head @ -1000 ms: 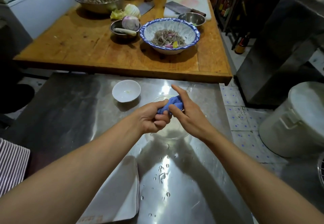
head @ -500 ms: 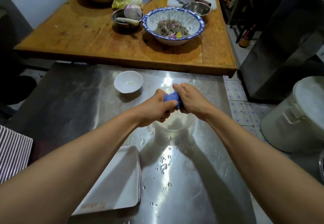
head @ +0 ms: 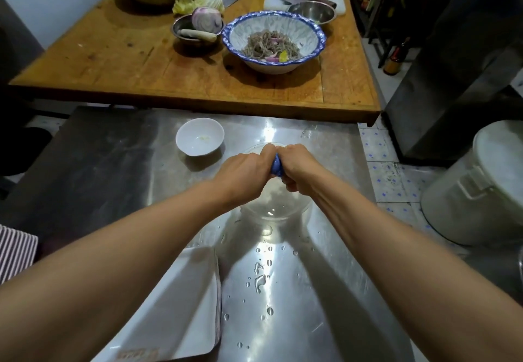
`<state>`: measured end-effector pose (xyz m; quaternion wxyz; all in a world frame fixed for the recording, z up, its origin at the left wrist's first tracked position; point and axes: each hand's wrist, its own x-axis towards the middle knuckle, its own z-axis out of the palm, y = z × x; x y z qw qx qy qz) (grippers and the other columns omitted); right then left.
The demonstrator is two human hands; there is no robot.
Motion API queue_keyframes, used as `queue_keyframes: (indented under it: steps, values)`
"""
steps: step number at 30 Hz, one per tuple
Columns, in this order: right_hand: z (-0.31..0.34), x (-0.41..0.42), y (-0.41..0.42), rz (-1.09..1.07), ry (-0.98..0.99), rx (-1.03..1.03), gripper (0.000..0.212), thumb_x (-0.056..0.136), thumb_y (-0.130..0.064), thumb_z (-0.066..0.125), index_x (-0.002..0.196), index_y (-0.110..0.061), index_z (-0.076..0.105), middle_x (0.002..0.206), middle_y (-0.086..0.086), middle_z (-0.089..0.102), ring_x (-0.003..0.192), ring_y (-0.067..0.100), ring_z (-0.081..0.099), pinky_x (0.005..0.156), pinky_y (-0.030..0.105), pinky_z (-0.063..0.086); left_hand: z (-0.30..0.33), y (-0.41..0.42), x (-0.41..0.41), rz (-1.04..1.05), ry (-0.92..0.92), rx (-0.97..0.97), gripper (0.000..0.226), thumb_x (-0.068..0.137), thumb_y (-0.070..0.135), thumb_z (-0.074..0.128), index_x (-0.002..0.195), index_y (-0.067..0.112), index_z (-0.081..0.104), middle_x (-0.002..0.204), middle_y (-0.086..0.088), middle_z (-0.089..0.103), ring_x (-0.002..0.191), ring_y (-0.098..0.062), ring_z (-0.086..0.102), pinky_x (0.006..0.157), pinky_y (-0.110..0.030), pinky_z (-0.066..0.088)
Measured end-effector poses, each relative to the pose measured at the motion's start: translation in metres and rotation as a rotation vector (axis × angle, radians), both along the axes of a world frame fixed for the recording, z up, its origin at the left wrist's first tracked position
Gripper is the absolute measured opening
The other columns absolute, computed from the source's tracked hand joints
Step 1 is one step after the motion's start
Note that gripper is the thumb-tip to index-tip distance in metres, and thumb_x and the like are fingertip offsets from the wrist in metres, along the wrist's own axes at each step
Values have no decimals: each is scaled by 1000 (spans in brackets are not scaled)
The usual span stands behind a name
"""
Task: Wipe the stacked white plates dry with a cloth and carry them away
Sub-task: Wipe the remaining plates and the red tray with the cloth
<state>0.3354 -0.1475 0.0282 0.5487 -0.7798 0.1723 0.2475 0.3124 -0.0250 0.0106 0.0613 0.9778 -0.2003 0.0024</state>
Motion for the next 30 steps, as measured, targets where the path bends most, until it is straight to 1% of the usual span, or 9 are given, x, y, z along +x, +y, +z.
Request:
queue_keyframes:
  steps: [5, 7, 9, 12, 19, 23, 26, 28, 30]
  values:
    - [-4, 2, 2, -43, 54, 1, 27, 81, 1, 35, 56, -8, 36, 55, 9, 35, 44, 15, 21, 48, 22, 17, -5, -3, 4, -10, -75, 100, 21, 89, 9, 48, 96, 16, 29, 54, 5, 26, 41, -13, 18, 43, -29, 7]
    - [-7, 1, 0, -46, 47, 27, 28, 83, 3, 36, 57, -9, 36, 56, 9, 35, 45, 15, 22, 47, 20, 19, -8, -4, 4, -11, -86, 137, 16, 91, 11, 46, 102, 13, 34, 57, 1, 40, 41, -15, 19, 43, -30, 8]
    - [-11, 1, 0, -72, 33, 77, 30, 93, -9, 39, 64, -12, 39, 59, 6, 38, 45, 15, 28, 38, 14, 25, -9, -5, 4, -1, -85, 123, 11, 96, 20, 43, 102, 14, 35, 69, -4, 55, 43, -17, 24, 44, -30, 9]
    - [-8, 2, -1, -74, 38, 63, 37, 101, -30, 33, 70, -12, 42, 59, 7, 39, 45, 15, 29, 41, 20, 24, -4, -8, 4, 70, -18, -29, 20, 97, 34, 44, 100, 15, 39, 85, -2, 42, 60, -20, 38, 47, -29, 20]
    - [12, -11, -24, 208, -154, 173, 41, 101, -36, 24, 93, -11, 55, 70, 5, 54, 58, 14, 49, 54, 26, 38, 27, -12, 5, 413, 519, -632, 18, 96, 21, 43, 97, 5, 52, 76, -7, 50, 60, -16, 41, 51, -27, 32]
    - [11, -23, -43, 391, -418, 106, 36, 101, -38, 34, 136, -33, 38, 115, -2, 54, 85, 11, 57, 71, 21, 45, 46, -1, 3, 616, 983, -1110, 25, 97, 20, 39, 78, 12, 53, 50, -1, 39, 35, -7, 26, 33, -15, 18]
    - [7, -29, -43, 480, -610, 120, 53, 97, -36, 45, 143, -45, 21, 141, -10, 37, 114, 4, 51, 88, 12, 41, 51, 7, -1, 634, 1369, -1320, 29, 93, 28, 38, 74, 12, 51, 43, 4, 34, 29, -4, 23, 29, -14, 15]
    - [7, -30, -36, 492, -699, 119, 43, 98, -33, 44, 139, -39, 34, 136, -6, 45, 117, 5, 49, 92, 13, 40, 53, 10, -5, 559, 1541, -1391, 26, 86, 31, 44, 74, 10, 51, 44, 5, 33, 29, -4, 26, 31, -15, 15]
    - [7, -30, -30, 421, -751, 88, 21, 99, -28, 42, 116, -23, 55, 104, -1, 60, 92, 9, 56, 80, 25, 46, 55, 13, -10, 489, 1621, -1443, 25, 83, 33, 46, 77, 9, 50, 47, 5, 34, 30, -3, 29, 31, -14, 17]
